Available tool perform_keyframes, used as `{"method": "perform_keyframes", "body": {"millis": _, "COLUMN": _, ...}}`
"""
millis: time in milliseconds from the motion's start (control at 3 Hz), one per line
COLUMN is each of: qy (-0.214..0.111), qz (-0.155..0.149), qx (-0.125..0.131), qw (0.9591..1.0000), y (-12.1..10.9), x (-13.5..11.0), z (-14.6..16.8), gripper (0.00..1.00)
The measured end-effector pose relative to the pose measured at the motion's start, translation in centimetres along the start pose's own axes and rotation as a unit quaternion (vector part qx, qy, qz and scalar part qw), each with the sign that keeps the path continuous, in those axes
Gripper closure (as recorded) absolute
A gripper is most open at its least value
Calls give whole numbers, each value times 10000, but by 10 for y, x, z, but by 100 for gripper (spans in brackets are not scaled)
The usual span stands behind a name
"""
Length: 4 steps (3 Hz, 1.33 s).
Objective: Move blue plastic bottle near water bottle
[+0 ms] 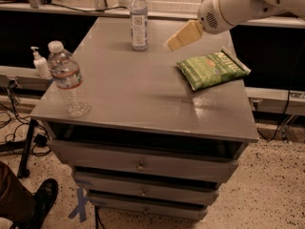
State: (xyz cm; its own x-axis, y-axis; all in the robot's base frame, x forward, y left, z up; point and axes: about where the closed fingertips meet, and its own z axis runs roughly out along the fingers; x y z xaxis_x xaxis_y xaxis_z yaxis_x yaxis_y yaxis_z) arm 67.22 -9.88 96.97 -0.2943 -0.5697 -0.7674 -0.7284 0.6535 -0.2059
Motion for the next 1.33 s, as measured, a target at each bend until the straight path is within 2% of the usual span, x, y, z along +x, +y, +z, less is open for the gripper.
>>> {"method": "perform_keyframes", "body": {"millis": 333, "qy": -294, "qz": 213, "qx": -13, "qw": 9993, "y": -3, "x": -3, "z": 15, "gripper": 0}}
{"method": "perform_keyframes", "body": {"millis": 667, "qy": -846, "qz": 455, "qx": -75, "qw": 9953, "y": -9, "x": -24, "z": 63, "gripper": 0}}
{"method": "perform_keyframes", "body": {"millis": 1333, "qy": -1738, "qz": 698, "qx": -387, "qw": 9815, "y": -23, "x": -73, "z": 151, "gripper": 0}}
